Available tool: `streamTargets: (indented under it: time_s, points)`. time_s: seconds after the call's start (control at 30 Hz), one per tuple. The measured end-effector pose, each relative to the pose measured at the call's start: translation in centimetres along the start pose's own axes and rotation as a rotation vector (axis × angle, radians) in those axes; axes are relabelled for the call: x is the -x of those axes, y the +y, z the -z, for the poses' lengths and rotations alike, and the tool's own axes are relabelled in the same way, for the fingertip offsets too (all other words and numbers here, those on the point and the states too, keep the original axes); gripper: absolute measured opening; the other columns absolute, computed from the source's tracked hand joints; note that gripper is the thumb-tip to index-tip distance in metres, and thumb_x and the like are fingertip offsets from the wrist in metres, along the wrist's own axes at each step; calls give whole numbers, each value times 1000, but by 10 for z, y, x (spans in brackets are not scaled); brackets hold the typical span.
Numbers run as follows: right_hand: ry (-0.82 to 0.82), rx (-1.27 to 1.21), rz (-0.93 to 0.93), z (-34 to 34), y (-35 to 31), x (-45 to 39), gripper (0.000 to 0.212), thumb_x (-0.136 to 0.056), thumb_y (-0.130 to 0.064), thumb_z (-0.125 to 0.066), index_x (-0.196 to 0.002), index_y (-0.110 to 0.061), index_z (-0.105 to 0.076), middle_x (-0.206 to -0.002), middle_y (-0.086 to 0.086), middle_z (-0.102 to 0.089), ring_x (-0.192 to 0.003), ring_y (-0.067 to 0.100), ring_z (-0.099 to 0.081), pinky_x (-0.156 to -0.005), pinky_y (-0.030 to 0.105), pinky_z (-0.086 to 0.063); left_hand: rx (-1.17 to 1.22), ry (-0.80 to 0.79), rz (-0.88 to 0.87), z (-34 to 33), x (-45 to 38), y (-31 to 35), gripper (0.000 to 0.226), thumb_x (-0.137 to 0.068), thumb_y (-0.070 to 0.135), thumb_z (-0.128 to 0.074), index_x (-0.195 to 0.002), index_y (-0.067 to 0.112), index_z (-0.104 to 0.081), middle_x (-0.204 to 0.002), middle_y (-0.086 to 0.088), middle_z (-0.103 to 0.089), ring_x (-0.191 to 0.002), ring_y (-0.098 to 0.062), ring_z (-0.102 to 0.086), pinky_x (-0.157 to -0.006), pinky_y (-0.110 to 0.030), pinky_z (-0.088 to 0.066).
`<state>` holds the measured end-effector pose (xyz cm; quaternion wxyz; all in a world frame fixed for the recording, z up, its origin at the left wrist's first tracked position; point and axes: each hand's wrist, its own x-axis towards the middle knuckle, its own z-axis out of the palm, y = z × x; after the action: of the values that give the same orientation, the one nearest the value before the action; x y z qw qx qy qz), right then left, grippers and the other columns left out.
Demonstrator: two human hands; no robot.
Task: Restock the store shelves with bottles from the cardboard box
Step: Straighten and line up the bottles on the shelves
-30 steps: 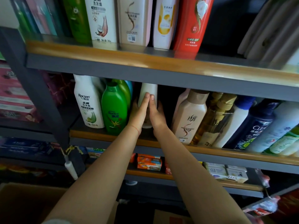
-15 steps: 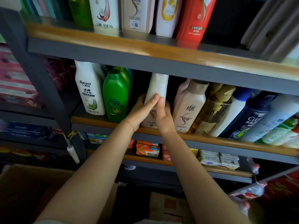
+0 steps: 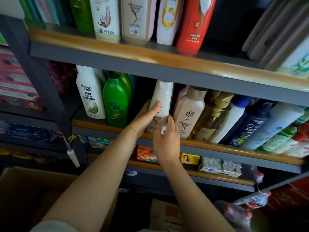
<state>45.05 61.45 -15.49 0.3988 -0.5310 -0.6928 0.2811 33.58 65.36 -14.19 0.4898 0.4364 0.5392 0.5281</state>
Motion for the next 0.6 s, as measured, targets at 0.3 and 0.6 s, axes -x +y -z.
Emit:
streamTargets:
  time_s: [0.3,0.6]
  points:
    - [70,-20,71,8,9,9,50,-96,-5,-48,-145,-5,-39,-142,9,-38,-127,17,-45,-81,-8,-32,-11,23,-8,-11,2,-1,76,-75,78,-48,-140,41,-38,-133,5,-58,-120,-13,-59,-102,-38,-49]
    - [54,-155,89,10,4,11,32,-94,-4,-52,-125,-12,-50,-119,3,-49,-94,7,-53,-71,10,-45,-57,62,-14,-14,19,13,69,-86,71,-48,-145,35,-40,-122,20,-56,-108,4,-53,-88,-21,-44]
